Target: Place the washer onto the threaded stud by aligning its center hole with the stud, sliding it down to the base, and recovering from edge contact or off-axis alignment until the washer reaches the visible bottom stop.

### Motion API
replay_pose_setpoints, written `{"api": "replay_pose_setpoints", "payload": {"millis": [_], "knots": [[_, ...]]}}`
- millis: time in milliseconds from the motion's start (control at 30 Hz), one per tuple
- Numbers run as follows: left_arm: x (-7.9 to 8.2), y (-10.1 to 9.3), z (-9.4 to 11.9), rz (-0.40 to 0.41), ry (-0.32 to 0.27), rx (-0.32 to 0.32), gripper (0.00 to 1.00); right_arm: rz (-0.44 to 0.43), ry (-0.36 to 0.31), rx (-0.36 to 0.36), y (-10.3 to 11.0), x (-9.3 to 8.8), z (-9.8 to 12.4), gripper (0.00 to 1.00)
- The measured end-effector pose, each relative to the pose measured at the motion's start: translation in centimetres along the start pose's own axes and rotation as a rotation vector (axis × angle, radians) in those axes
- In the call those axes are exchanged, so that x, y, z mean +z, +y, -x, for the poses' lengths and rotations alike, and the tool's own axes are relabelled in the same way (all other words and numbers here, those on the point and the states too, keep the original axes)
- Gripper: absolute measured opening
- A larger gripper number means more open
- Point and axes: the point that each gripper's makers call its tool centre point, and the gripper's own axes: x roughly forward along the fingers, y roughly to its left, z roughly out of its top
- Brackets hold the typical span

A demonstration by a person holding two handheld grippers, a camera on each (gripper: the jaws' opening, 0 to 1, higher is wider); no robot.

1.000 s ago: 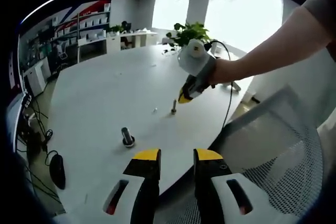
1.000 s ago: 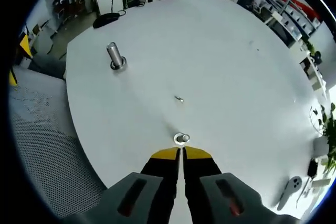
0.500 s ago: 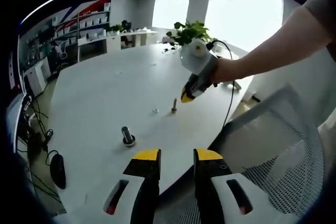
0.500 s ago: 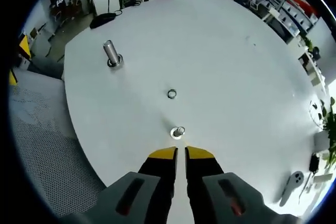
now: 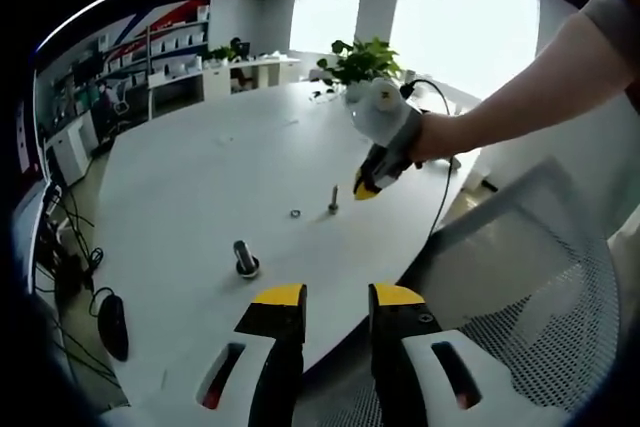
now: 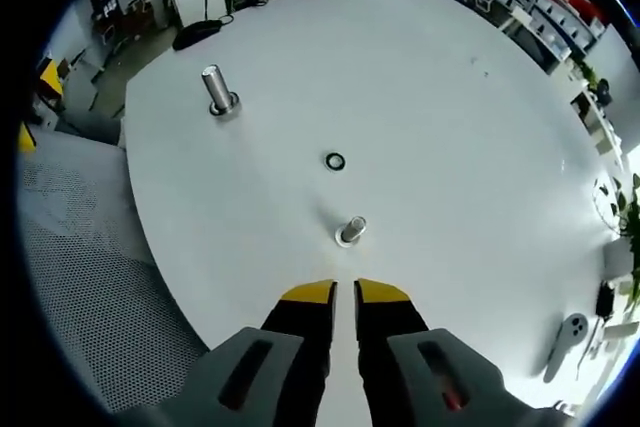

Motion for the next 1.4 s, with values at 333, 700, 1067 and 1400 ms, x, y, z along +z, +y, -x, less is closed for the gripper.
{"api": "replay_pose_setpoints", "payload": {"millis": [333, 700, 1067, 1400], "knots": [[0.1, 0.4, 0.2, 0.009, -0.007, 0.019, 0.23, 0.019, -0.003, 0.060, 3.3, 0.7, -0.9, 0.11], [0.1, 0.6, 0.2, 0.017, -0.010, 0.030, 0.23, 0.103, -0.039, 0.089, 4.7, 4.5, -1.8, 0.17], [0.0, 1.0, 0.3, 0.036, -0.009, 0.042, 0.23, 0.142, -0.052, 0.036, 1.7, 8.3, -2.2, 0.21], [-0.2, 1.2, 0.3, 0.058, -0.006, 0.045, 0.23, 0.152, -0.012, 0.061, 0.1, 9.9, -3.7, 0.26]]}}
